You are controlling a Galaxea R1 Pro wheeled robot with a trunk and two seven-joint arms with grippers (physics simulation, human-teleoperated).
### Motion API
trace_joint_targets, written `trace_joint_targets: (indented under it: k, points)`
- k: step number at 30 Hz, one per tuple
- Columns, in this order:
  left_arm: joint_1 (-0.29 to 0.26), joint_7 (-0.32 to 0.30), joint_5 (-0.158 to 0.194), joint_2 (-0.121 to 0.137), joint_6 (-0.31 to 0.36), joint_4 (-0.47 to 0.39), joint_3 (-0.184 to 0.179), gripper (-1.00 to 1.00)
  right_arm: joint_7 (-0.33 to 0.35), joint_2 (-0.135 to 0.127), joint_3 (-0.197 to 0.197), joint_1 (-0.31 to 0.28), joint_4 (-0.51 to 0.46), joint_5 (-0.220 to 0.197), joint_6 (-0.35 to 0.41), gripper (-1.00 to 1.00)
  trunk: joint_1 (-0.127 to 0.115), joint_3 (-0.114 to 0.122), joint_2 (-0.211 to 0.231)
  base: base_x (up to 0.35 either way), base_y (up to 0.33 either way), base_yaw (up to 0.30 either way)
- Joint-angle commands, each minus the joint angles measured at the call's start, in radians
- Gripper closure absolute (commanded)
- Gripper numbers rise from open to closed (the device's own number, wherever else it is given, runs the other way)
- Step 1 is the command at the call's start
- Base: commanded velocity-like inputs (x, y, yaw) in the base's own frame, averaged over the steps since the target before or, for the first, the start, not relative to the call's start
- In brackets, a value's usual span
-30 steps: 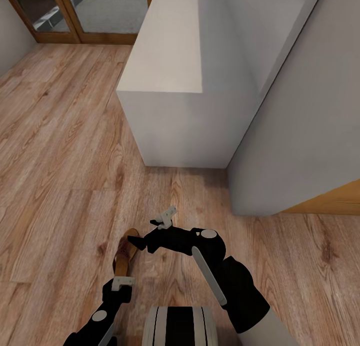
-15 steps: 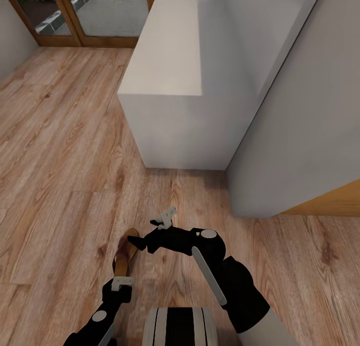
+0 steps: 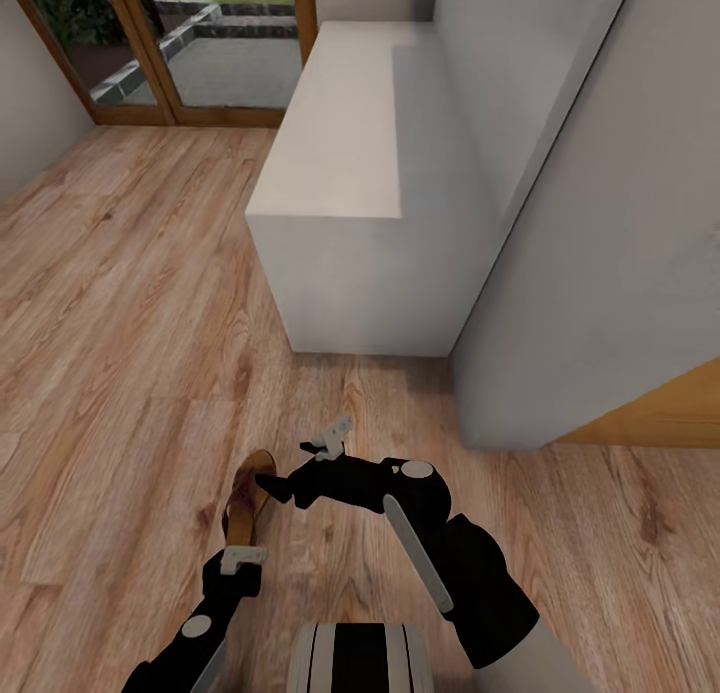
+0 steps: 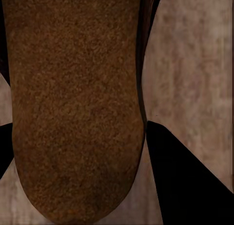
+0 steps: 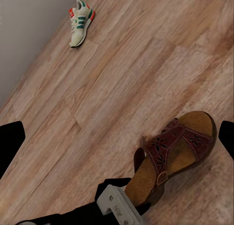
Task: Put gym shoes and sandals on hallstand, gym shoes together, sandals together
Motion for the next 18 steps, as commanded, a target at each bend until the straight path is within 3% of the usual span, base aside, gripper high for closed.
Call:
trace_joint_targets:
  k: [1, 14, 18]
  points:
    - [0.0, 0.006, -0.01, 0.0, -0.002, -0.001, 0.0, 1.0, 0.0, 0.0, 0.0, 0.0, -0.001, -0.005, 0.007, -1.0, -0.001, 0.003, 0.0, 0.0, 0.0, 0.0]
    - [0.0, 0.005, -0.007, 0.005, -0.002, -0.007, 0.004, 1.0, 0.001, 0.0, 0.0, 0.0, -0.004, -0.005, 0.007, -1.0, -0.006, 0.054, 0.003, 0.0, 0.0, 0.0]
    - [0.0, 0.005, -0.006, 0.018, -0.002, -0.006, 0.004, 1.0, 0.002, 0.0, 0.0, 0.0, -0.001, -0.004, 0.005, -1.0, -0.008, 0.069, 0.004, 0.0, 0.0, 0.0]
